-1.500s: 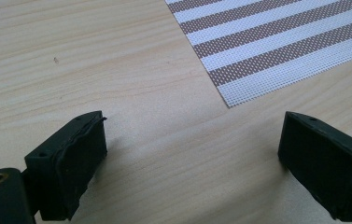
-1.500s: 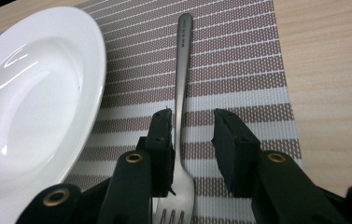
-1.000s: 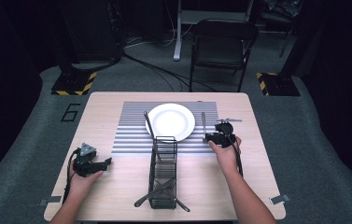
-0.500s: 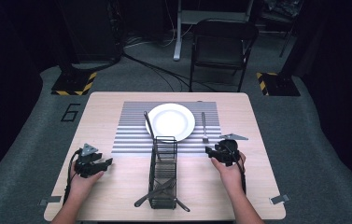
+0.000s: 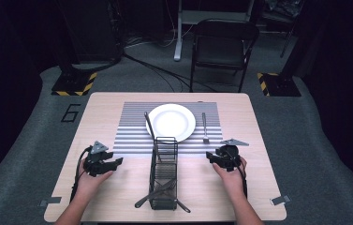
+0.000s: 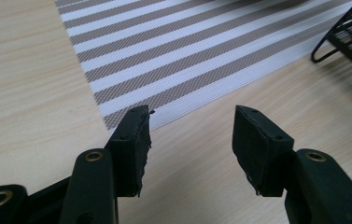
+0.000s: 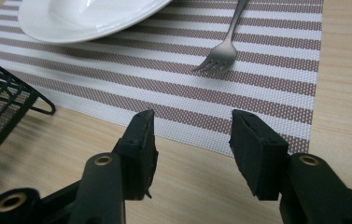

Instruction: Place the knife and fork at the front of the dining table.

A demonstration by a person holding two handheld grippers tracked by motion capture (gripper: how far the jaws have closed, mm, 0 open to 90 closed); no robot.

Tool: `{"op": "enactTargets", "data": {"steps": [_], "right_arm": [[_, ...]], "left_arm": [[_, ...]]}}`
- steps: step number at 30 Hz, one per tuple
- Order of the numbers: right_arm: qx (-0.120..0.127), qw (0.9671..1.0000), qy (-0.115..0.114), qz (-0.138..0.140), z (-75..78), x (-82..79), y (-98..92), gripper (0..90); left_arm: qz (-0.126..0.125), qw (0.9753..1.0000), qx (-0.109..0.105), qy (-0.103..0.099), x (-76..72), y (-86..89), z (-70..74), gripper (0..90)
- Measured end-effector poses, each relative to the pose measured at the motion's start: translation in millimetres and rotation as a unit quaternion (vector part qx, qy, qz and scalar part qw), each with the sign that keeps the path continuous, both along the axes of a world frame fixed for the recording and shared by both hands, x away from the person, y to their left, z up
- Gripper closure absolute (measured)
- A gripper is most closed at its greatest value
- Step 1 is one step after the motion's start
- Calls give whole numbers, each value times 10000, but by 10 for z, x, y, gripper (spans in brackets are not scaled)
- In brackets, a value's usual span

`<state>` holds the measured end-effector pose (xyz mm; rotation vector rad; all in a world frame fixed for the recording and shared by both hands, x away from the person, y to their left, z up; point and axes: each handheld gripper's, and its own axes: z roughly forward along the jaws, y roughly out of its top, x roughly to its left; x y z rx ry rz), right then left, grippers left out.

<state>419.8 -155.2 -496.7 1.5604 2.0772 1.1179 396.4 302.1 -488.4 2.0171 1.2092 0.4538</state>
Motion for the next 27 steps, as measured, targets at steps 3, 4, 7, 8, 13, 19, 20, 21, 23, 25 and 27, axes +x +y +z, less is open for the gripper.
{"op": "enactTargets", "data": {"steps": [3, 4, 7, 8, 13, 19, 20, 21, 23, 25, 27], "right_arm": [[-58, 10000, -9, 63, -20, -3, -11, 507], [-78, 9999, -22, 70, -21, -6, -13, 508], [-140, 9998, -66, 94, -7, -18, -25, 522], [-143, 9999, -62, 67, 1, -24, -29, 522], [-84, 9999, -124, 58, 11, -29, -61, 518], [-66, 9999, -90, 34, 1, -24, -72, 506], [-69, 10000, -64, 10, 0, -26, -69, 508], [-88, 9999, -62, 13, -1, -25, -68, 509], [-64, 9999, -70, 40, -1, -25, -62, 516], [-78, 9999, -86, 70, -3, -22, -59, 517], [-81, 9999, -72, 69, -2, -27, -56, 517]], "left_arm": [[17, 10000, -45, -15, 12, -75, 70, 483], [-35, 10000, -15, -13, 19, -90, 99, 492], [-57, 10000, -52, -47, 31, -168, 177, 505], [-87, 9999, -63, -40, 38, -188, 207, 504], [-234, 9996, -139, 0, 62, -274, 385, 501], [-367, 9991, -129, -176, 71, -368, 598, 485], [-392, 9989, -179, -202, 70, -381, 633, 494], [-421, 9986, -240, -213, 71, -394, 662, 509], [-489, 9979, -368, -227, 76, -417, 721, 534], [-539, 9973, -446, -241, 75, -442, 785, 545], [-583, 9966, -489, -302, 74, -470, 848, 555]]}}
